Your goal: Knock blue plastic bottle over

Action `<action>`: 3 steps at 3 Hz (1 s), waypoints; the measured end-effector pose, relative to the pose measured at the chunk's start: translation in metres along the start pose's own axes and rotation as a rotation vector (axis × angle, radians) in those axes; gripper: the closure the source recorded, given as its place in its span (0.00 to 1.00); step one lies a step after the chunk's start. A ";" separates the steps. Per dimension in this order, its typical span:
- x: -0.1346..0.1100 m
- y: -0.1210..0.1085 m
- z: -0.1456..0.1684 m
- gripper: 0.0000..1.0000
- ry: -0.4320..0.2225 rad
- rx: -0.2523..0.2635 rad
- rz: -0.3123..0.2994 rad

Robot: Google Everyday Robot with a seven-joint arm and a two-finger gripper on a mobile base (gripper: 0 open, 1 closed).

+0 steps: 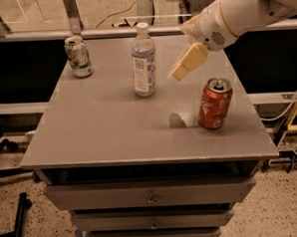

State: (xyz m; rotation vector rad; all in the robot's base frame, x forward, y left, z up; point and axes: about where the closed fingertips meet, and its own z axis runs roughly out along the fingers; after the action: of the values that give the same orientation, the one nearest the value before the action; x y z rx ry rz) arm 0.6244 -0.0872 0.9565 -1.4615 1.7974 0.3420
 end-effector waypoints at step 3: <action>-0.009 -0.036 0.023 0.00 -0.077 0.051 0.046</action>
Offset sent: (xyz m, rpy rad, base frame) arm 0.0420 0.0078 0.0000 0.0708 -0.0387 -0.0295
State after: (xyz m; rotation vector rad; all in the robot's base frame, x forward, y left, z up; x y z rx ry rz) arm 0.6671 -0.0777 0.9570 -1.3560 1.7677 0.3677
